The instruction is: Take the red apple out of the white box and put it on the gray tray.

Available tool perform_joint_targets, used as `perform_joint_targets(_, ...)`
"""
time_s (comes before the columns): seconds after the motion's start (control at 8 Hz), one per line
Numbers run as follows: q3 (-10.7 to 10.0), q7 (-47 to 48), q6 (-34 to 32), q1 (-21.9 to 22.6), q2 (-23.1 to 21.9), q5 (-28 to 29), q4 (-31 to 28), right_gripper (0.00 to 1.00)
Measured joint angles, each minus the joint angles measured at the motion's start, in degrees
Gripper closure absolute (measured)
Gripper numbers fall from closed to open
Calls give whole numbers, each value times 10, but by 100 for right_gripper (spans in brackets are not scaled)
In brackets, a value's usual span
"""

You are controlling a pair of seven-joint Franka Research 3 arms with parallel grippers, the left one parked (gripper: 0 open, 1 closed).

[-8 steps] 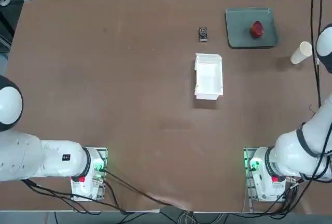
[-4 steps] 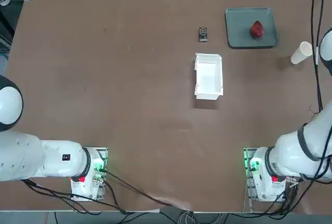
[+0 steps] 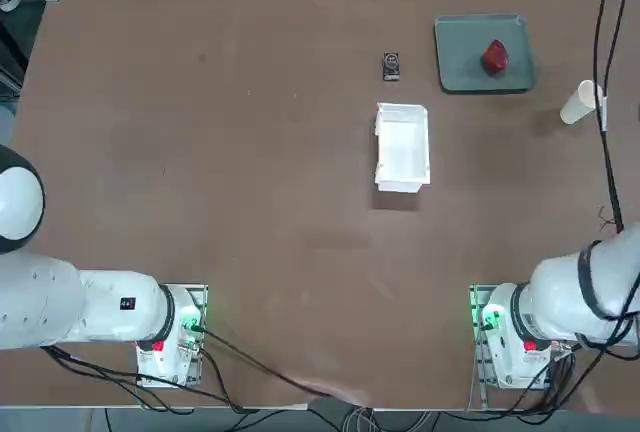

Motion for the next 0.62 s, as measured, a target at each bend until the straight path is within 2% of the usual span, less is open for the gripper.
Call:
perform_joint_targets(0.12,0,14,34,-3,-42,8,-57,0)
perform_joint_targets(0.25,-1,23,47,-4,-67,11,-84,0)
perform_joint_targets(0.62,-2,25,31,-5,-85,12,-73,0)
